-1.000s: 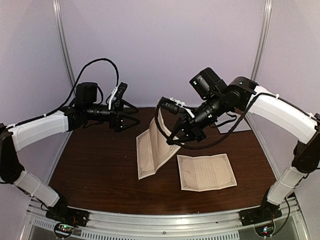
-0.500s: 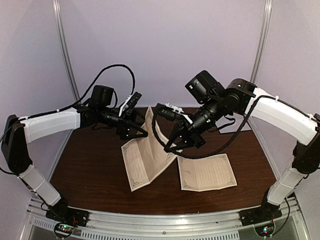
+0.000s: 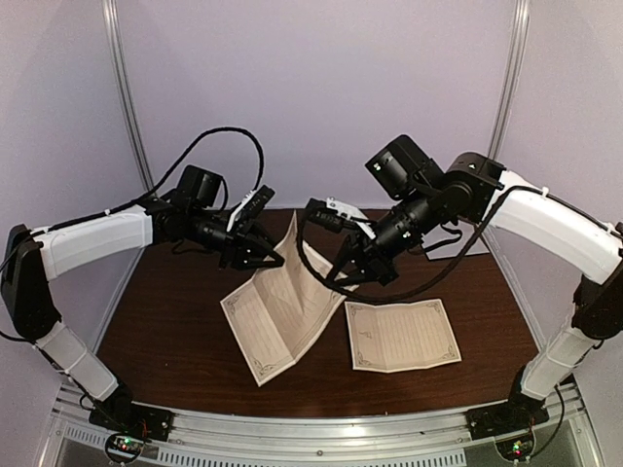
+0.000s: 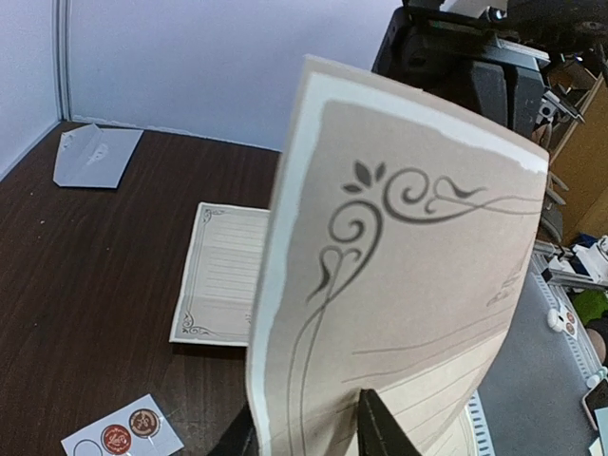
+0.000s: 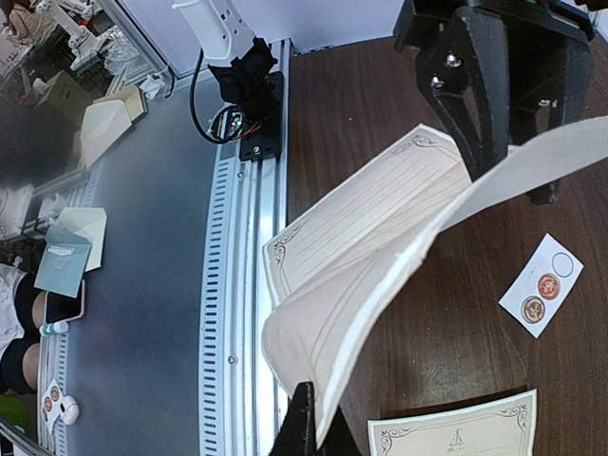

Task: Place the letter into the envelope and seal it

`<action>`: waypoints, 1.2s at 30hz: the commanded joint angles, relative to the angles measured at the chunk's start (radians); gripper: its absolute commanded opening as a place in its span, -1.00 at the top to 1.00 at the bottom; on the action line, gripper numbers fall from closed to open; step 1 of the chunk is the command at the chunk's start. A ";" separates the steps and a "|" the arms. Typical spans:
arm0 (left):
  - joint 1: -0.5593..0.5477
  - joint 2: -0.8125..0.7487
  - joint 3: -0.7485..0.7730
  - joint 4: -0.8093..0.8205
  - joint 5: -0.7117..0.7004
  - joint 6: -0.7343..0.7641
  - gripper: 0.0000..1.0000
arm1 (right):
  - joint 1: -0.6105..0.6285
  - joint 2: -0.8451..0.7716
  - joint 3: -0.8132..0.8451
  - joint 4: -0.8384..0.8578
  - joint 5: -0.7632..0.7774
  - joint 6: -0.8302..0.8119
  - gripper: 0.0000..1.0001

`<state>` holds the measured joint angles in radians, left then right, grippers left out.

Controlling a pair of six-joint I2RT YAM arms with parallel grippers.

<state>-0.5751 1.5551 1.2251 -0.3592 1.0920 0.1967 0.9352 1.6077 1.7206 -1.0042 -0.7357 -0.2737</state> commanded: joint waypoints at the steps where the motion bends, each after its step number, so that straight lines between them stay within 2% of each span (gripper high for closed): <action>1: 0.002 -0.038 0.040 -0.060 -0.037 0.055 0.44 | -0.016 -0.064 -0.023 0.038 0.108 0.048 1.00; 4: 0.003 -0.041 0.047 -0.075 -0.068 0.064 0.47 | -0.036 -0.076 -0.036 0.047 0.156 0.067 1.00; 14: 0.004 -0.032 0.047 -0.075 -0.112 0.064 0.97 | -0.087 -0.089 -0.072 0.054 0.261 0.101 1.00; 20: 0.020 -0.052 0.050 -0.068 -0.174 0.064 1.00 | -0.104 -0.098 -0.075 0.052 0.369 0.120 1.00; 21: 0.024 -0.060 0.046 -0.058 -0.178 0.060 1.00 | -0.110 -0.103 -0.077 0.056 0.377 0.124 0.91; 22: 0.028 -0.069 0.039 -0.040 -0.179 0.049 1.00 | -0.116 -0.108 -0.082 0.063 0.380 0.129 0.73; 25: 0.036 -0.094 0.018 0.010 -0.182 0.018 1.00 | -0.141 -0.139 -0.110 0.125 0.364 0.155 -0.22; 26: 0.037 -0.103 0.012 0.022 -0.178 0.011 1.00 | -0.149 -0.154 -0.126 0.156 0.355 0.170 -0.46; 27: 0.038 -0.112 0.007 0.035 -0.172 0.004 1.00 | -0.154 -0.168 -0.148 0.186 0.351 0.186 -0.60; 30: 0.041 -0.144 -0.012 0.087 -0.157 -0.028 1.00 | -0.165 -0.236 -0.265 0.363 0.355 0.260 -0.90; 36: 0.046 -0.215 -0.057 0.192 -0.108 -0.096 1.00 | -0.165 -0.353 -0.588 0.888 0.288 0.462 -1.00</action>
<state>-0.5377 1.3914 1.1934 -0.2913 0.9401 0.1608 0.7715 1.2984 1.2724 -0.5079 -0.4145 0.0299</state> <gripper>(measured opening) 0.008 0.993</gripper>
